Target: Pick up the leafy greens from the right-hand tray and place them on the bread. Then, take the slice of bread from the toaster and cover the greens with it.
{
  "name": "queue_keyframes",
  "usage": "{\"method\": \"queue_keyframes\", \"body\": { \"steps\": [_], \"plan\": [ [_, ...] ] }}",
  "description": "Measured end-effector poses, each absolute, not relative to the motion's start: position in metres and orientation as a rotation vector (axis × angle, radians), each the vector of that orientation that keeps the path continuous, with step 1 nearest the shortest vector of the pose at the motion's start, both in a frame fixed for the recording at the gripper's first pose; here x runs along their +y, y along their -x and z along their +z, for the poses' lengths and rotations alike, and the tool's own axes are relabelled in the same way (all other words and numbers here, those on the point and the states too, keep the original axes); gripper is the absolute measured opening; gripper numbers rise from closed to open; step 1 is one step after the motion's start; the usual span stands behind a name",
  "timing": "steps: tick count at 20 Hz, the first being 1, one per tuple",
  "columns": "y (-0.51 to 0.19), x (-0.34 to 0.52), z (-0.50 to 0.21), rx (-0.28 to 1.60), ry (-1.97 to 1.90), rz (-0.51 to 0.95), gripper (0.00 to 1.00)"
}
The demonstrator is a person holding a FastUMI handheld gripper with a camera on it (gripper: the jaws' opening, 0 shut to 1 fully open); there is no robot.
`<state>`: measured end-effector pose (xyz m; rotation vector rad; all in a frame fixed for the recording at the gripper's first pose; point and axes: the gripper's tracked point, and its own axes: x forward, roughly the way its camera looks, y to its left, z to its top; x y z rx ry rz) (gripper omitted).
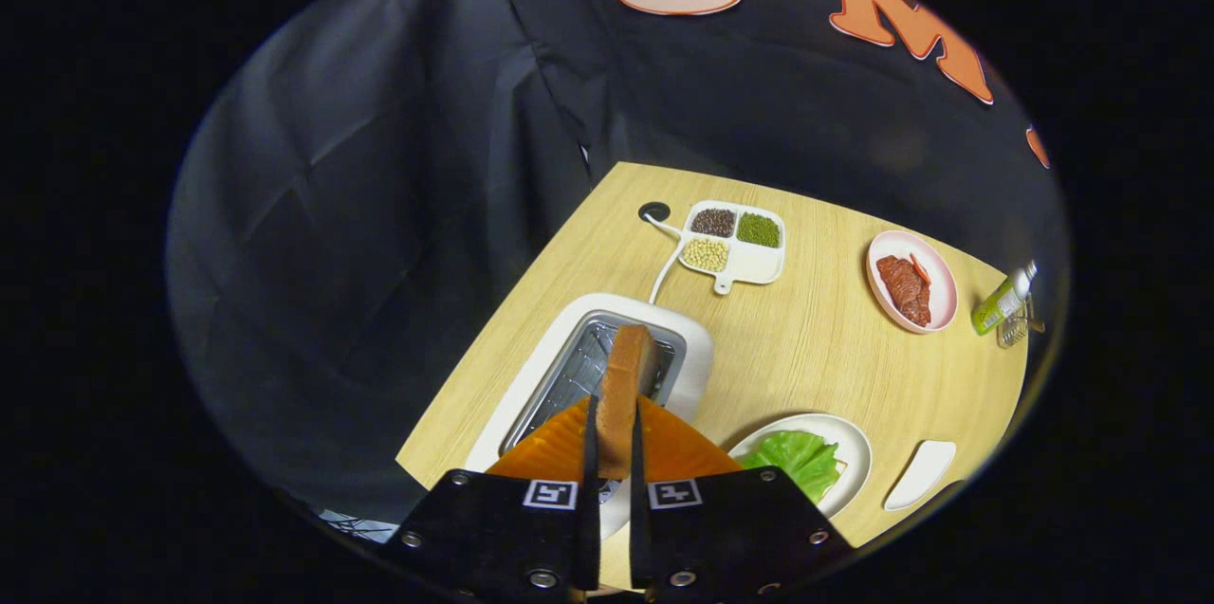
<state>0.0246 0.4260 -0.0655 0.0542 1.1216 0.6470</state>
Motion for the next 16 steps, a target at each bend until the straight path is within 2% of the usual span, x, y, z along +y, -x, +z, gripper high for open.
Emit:
{"method": "queue_keyframes", "body": {
  "steps": [8, 16],
  "plan": [
    [-0.034, 0.375, -0.017, 1.005, -0.248, 0.700, 0.12],
    [-0.029, 0.313, -0.038, 1.011, -0.352, 0.681, 0.12]
  ]
}}
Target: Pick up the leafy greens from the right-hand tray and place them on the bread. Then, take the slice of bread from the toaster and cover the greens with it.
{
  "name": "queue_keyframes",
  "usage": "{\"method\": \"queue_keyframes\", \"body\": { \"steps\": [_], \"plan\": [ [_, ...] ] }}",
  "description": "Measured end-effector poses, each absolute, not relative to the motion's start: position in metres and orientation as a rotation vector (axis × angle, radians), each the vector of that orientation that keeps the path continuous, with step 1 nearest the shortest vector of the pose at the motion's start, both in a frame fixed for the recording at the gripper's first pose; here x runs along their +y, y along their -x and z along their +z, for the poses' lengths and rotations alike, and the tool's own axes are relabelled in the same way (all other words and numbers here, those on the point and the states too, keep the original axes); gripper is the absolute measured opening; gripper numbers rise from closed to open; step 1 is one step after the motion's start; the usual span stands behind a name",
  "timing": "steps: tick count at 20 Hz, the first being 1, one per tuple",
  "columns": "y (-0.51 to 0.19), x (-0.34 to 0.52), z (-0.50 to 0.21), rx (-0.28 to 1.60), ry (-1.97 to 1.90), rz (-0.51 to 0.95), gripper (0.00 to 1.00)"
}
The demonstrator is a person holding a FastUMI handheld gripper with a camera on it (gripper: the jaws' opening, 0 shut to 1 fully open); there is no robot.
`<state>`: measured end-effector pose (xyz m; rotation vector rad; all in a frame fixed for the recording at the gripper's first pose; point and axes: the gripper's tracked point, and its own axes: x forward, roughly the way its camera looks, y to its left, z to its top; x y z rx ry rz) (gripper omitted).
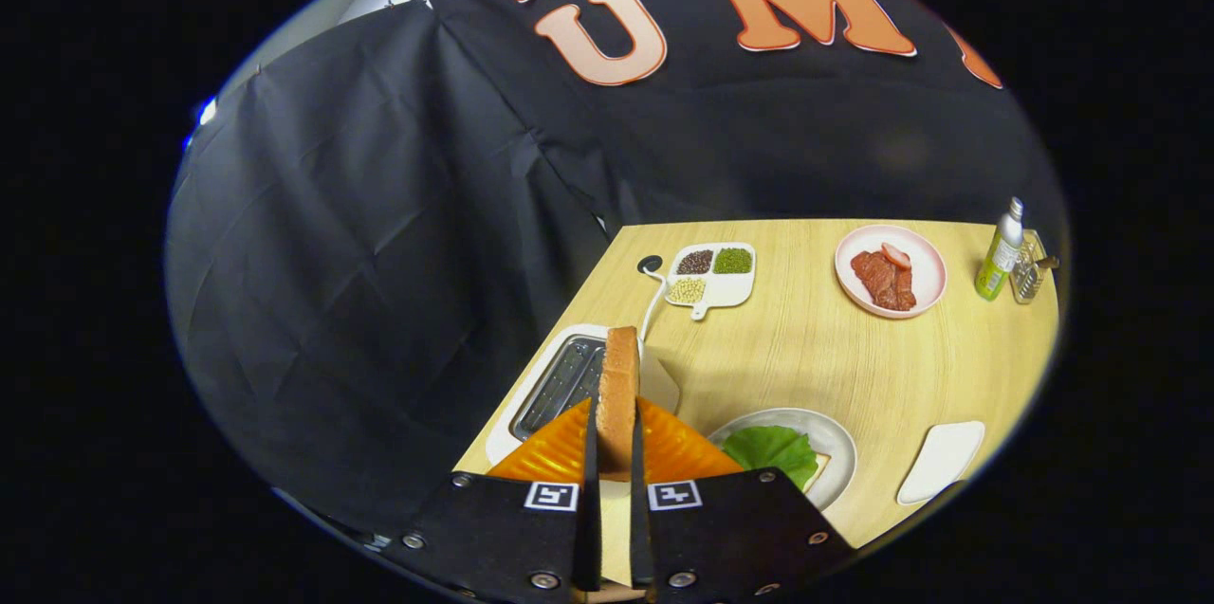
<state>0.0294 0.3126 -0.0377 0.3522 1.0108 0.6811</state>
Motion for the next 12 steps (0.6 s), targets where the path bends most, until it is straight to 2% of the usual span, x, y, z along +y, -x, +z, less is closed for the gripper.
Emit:
{"method": "queue_keyframes", "body": {
  "steps": [12],
  "plan": [
    [-0.002, 0.260, -0.129, 1.115, -0.535, 0.664, 0.13]
  ]
}}
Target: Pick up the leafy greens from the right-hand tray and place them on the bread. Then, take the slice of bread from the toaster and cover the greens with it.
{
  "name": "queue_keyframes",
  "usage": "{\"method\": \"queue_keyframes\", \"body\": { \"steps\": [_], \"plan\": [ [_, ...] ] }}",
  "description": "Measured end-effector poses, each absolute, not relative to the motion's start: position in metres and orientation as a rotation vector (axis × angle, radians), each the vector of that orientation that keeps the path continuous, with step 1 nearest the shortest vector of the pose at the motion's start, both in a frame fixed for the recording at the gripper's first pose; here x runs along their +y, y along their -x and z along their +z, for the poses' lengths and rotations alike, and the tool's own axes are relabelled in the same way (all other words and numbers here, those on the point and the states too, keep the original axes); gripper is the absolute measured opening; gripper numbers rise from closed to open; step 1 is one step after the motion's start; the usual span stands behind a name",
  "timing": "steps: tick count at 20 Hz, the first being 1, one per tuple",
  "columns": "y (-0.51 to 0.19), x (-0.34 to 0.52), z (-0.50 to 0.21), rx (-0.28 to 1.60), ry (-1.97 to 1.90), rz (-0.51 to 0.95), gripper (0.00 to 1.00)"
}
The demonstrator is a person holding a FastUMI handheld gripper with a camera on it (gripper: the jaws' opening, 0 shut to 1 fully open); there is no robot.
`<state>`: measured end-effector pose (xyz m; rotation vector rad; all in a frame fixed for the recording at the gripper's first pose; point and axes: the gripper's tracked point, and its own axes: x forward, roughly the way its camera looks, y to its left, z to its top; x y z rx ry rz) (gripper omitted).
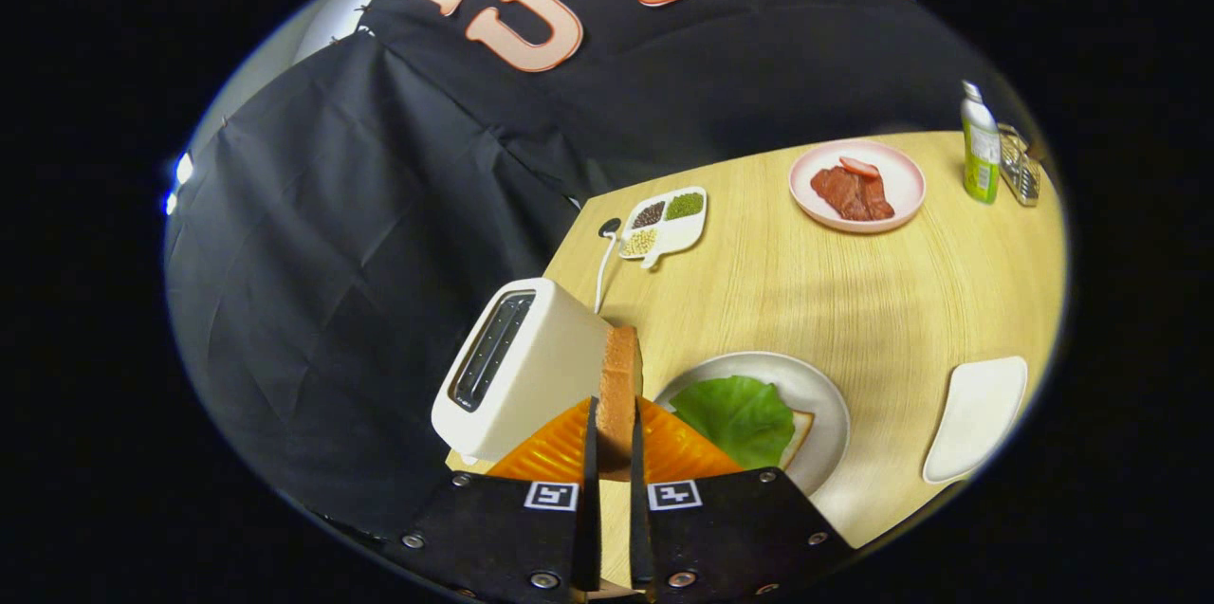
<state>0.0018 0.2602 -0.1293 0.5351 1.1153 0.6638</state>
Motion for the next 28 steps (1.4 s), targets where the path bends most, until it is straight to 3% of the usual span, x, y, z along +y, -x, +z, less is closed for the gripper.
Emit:
{"method": "queue_keyframes", "body": {
  "steps": [14, 16, 19, 24, 28],
  "plan": [
    [0.018, 0.220, -0.225, 1.141, -0.545, 0.576, 0.13],
    [0.016, 0.212, -0.234, 1.114, -0.467, 0.546, 0.21],
    [0.011, 0.197, -0.243, 1.068, -0.351, 0.502, 0.48],
    [-0.004, 0.172, -0.210, 0.915, -0.326, 0.462, 0.64],
    [-0.019, 0.136, -0.174, 0.737, -0.237, 0.382, 0.84]
  ]
}}
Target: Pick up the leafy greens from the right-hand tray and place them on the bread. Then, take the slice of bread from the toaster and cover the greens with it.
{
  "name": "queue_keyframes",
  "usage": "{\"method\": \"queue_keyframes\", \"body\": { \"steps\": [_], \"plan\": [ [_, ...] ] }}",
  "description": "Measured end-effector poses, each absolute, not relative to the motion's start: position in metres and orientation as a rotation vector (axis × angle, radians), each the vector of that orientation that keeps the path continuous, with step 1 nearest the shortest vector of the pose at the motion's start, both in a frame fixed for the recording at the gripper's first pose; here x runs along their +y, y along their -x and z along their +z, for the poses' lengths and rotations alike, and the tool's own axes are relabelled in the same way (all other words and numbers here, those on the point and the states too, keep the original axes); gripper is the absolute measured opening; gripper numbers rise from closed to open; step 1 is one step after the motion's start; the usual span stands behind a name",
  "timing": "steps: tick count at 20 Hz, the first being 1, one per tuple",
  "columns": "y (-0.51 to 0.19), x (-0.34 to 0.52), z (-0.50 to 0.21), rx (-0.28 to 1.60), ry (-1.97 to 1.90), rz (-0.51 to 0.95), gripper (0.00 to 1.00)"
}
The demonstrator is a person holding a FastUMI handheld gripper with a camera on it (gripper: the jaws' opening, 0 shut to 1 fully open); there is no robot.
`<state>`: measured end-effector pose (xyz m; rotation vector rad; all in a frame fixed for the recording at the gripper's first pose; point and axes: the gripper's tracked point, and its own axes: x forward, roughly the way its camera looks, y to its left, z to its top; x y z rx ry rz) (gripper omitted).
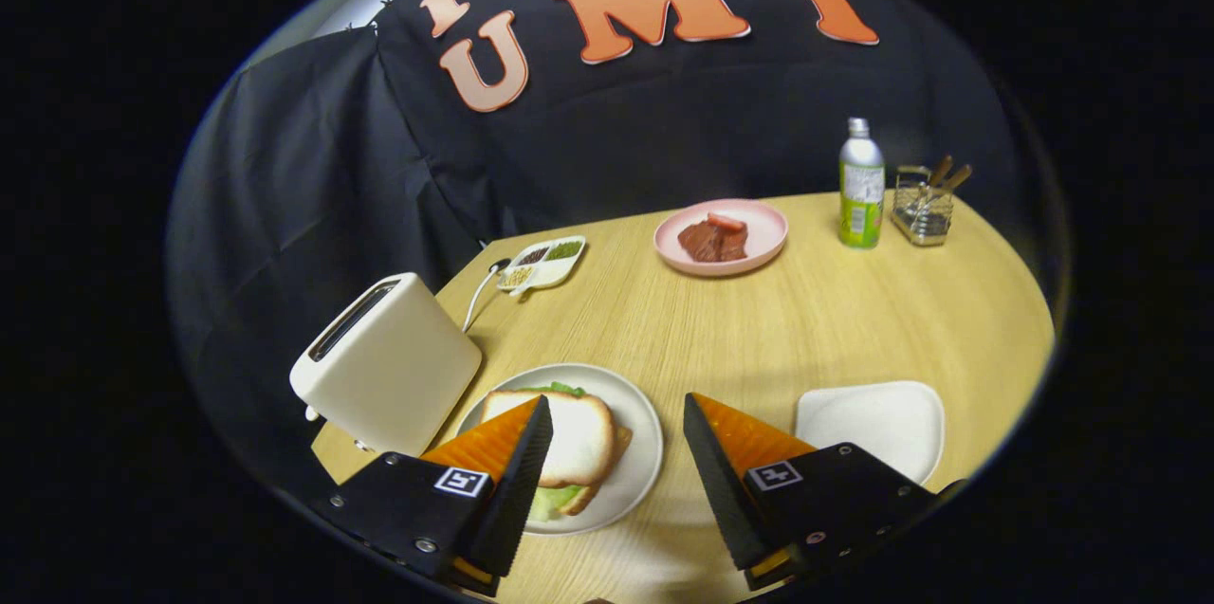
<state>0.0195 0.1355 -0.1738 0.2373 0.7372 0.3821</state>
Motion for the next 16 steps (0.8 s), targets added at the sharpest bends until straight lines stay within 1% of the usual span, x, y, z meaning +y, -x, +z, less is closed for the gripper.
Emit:
{"method": "queue_keyframes", "body": {
  "steps": [1, 4, 5, 8, 12, 16],
  "plan": [
    [-0.023, 0.127, -0.162, 0.688, -0.217, 0.365, 0.88],
    [-0.032, 0.103, -0.123, 0.535, -0.183, 0.299, 0.91],
    [-0.035, 0.093, -0.108, 0.478, -0.177, 0.272, 0.93],
    [-0.038, 0.065, -0.067, 0.305, -0.115, 0.206, 0.95],
    [-0.027, 0.036, -0.026, 0.124, -0.021, 0.110, 0.96],
    [-0.005, 0.023, -0.009, 0.013, 0.053, 0.061, 0.96]
  ]
}}
